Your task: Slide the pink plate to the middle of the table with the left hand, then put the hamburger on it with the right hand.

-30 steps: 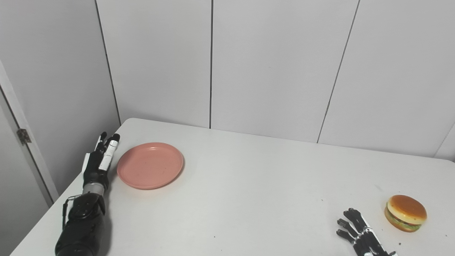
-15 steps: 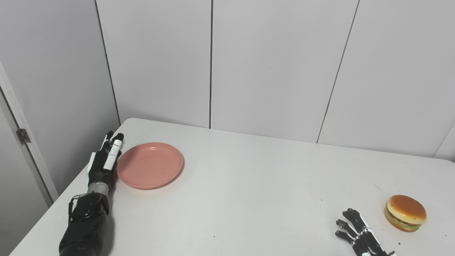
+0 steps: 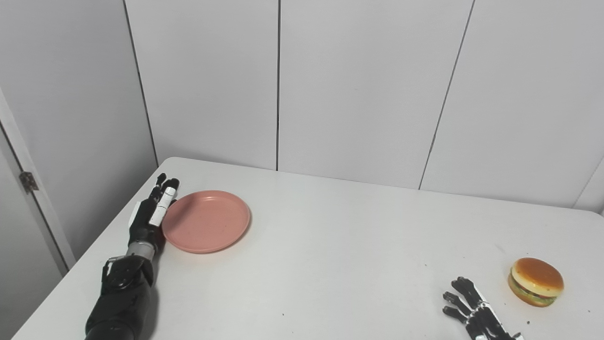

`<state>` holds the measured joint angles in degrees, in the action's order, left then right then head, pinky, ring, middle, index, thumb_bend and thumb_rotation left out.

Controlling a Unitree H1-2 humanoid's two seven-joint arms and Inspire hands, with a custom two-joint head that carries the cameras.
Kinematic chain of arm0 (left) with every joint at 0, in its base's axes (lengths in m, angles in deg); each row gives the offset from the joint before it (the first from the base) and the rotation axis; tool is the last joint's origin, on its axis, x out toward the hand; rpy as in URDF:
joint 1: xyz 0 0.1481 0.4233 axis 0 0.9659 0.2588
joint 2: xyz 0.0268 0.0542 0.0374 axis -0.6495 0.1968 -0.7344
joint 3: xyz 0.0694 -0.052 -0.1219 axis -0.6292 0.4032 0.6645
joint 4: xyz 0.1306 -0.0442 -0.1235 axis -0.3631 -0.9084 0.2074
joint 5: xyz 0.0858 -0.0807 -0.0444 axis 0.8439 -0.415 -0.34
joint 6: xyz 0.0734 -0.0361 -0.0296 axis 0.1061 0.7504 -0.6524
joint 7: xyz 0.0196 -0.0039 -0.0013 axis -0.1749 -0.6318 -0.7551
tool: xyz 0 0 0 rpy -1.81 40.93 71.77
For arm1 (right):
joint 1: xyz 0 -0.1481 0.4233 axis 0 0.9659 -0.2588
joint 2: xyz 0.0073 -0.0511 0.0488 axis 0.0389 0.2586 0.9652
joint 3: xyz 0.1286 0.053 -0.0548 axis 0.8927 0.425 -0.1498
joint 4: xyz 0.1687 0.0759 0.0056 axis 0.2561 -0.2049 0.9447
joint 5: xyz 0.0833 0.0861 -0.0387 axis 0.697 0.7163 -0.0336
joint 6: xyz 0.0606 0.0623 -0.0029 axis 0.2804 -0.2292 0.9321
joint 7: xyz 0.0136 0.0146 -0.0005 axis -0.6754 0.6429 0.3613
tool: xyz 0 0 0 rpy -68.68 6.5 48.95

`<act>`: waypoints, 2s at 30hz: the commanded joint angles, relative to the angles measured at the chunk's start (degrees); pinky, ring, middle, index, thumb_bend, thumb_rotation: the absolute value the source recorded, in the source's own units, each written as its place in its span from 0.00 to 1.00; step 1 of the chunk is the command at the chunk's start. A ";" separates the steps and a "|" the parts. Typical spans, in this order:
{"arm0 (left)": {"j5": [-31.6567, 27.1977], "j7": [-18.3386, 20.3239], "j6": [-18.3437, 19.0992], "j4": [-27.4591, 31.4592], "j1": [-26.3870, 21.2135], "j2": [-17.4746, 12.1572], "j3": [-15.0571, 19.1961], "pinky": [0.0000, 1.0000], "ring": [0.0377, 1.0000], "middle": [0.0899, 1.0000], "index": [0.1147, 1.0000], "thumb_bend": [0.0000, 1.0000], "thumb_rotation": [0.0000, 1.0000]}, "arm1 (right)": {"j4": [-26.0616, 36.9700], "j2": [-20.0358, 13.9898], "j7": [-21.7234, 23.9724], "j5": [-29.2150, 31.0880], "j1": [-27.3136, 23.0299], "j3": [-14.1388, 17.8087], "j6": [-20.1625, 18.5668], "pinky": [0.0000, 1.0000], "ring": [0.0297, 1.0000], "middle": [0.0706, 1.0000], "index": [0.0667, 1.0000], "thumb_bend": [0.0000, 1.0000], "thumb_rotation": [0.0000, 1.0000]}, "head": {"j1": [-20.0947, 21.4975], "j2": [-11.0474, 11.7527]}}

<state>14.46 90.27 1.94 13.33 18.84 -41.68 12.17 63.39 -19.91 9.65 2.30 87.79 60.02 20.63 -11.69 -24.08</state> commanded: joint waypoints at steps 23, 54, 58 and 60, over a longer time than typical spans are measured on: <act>-0.04 0.33 3.60 12.22 -0.96 5.90 -2.92 0.87 0.95 0.93 0.98 0.96 0.69 | -7.36 -1.03 -1.44 -1.58 -1.99 0.09 -4.89 0.80 0.85 0.91 0.91 0.78 0.92 | 0.99 -0.58; 1.74 -0.01 4.97 12.95 -0.23 10.32 -5.90 0.84 0.95 0.92 0.97 0.91 0.68 | -6.80 -0.90 -1.86 -3.39 -1.67 -1.18 -4.25 0.80 0.85 0.92 0.92 0.74 0.92 | 1.83 -1.04; 2.18 -0.02 4.97 12.85 -0.12 10.75 -6.40 0.87 0.93 0.92 0.97 0.90 0.68 | -6.84 -0.80 -1.88 -3.62 -1.69 -1.28 -4.16 0.81 0.85 0.92 0.92 0.74 0.93 | 1.97 -1.05; 2.97 0.10 4.49 12.60 0.03 10.74 -7.15 0.87 0.95 0.93 0.98 0.88 0.69 | -6.72 -0.75 -1.88 -3.78 -1.69 -1.38 -4.12 0.81 0.85 0.92 0.92 0.74 0.93 | 2.08 -1.09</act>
<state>16.81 89.82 7.42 25.21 20.52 -31.34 5.40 63.40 -20.50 8.89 -0.72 87.88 58.82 20.62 -9.58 -25.14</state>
